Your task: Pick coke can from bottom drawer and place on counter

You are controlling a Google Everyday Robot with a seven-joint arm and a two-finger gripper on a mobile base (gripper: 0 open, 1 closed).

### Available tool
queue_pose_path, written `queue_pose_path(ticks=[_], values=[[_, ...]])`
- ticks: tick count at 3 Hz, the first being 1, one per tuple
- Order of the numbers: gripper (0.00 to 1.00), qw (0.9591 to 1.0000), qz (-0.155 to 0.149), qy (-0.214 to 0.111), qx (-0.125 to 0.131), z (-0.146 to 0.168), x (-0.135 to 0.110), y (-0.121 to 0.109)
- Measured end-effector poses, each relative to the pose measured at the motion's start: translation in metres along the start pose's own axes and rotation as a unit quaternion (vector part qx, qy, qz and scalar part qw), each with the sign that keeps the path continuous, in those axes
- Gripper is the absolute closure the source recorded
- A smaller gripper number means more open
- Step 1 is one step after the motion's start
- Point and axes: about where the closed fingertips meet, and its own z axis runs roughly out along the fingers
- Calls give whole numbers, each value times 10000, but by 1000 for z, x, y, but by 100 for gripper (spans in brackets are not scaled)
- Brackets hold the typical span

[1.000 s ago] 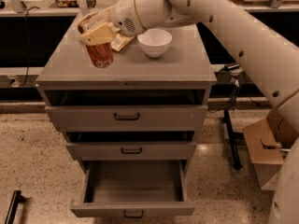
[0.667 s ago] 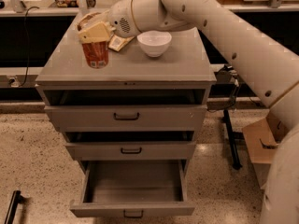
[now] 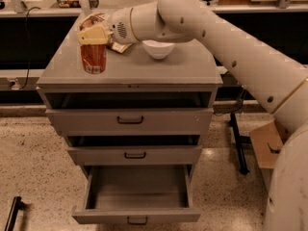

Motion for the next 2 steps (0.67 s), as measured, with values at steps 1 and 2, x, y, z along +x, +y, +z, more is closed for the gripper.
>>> queue_pose_path(ticks=[1, 2], values=[[59, 9995, 87, 159, 267, 7, 13, -14], [34, 9969, -132, 491, 598, 15, 32, -37]])
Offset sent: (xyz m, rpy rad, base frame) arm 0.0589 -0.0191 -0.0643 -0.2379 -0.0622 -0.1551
